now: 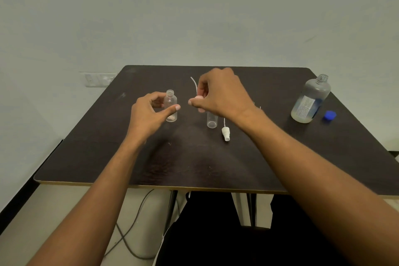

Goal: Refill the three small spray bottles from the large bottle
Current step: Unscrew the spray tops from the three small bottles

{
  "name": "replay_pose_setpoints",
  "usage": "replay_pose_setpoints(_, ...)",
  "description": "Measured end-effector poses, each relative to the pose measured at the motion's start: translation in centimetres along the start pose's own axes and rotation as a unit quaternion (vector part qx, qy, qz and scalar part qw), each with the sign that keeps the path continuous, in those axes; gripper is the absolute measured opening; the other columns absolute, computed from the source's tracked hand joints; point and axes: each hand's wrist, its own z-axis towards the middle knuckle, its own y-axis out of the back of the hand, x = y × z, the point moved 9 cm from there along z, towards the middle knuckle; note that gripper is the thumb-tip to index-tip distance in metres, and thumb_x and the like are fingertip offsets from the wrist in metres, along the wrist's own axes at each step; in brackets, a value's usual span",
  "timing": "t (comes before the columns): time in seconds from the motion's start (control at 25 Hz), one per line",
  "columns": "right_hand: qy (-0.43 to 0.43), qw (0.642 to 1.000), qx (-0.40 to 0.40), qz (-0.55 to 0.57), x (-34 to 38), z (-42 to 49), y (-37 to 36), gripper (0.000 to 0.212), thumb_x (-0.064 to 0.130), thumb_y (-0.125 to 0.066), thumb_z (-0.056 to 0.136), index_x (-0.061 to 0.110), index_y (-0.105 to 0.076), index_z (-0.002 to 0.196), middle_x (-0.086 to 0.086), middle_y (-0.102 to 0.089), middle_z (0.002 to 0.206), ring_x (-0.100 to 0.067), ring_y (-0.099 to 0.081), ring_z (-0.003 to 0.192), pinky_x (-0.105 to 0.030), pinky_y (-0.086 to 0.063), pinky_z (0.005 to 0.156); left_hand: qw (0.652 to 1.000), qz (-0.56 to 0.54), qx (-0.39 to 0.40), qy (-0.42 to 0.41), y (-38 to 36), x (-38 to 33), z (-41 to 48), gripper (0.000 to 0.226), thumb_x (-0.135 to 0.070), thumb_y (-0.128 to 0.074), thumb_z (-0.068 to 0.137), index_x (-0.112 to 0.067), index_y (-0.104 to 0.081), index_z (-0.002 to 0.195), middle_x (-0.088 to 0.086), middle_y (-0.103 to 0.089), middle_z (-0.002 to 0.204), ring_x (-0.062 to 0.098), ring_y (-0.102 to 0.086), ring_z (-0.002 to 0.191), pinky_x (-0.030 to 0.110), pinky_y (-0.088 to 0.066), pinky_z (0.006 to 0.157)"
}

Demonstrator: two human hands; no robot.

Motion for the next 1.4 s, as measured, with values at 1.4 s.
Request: replay_pose_setpoints(1.4,-0.029,0.997,0.029,-0.061,-2.1,-1.2,-11.6,0.025,0.047,-0.077,0.087,0.023,-0.067,0.084,-0.003,-0.069,0.089,-0.026,-0.068,0.087,-0.033,-0.051,0.067,0.998,0.009,0.053,0.020,-2.7,2.5,0.0,0.073,-0.032,-0.094,0.078,-0.020,-0.060,0.142,-0.008,-0.073,0.122,0.002,-0.072,0.106,0.014,-0.053,0.084)
